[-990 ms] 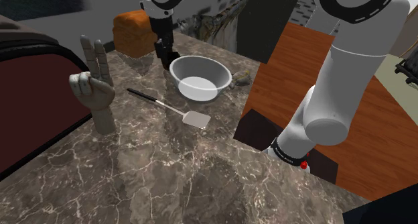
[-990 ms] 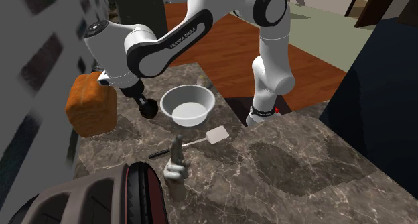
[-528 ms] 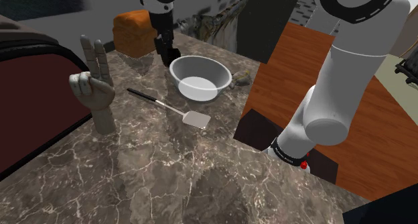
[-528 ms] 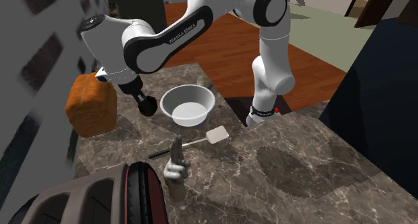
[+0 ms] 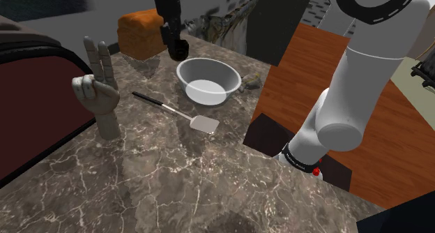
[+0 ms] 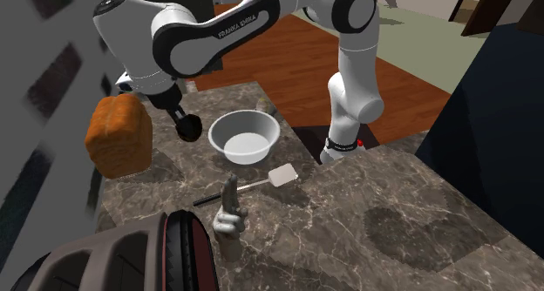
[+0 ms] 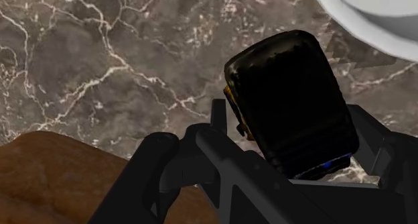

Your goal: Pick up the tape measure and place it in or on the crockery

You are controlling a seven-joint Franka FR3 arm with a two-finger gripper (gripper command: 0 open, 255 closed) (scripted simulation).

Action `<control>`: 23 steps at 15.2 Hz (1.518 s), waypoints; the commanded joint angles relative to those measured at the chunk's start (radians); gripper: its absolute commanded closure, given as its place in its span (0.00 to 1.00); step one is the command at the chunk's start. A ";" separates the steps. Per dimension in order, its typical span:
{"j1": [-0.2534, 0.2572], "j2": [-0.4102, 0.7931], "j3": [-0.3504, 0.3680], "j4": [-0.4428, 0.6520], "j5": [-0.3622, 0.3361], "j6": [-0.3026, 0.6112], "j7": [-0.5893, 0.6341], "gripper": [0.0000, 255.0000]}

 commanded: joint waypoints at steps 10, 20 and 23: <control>0.004 0.001 0.002 0.151 0.001 -0.149 -0.017 1.00; 0.010 -0.115 0.010 0.098 0.015 -0.212 -0.011 1.00; 0.016 -0.239 0.016 -0.048 0.031 -0.191 0.003 1.00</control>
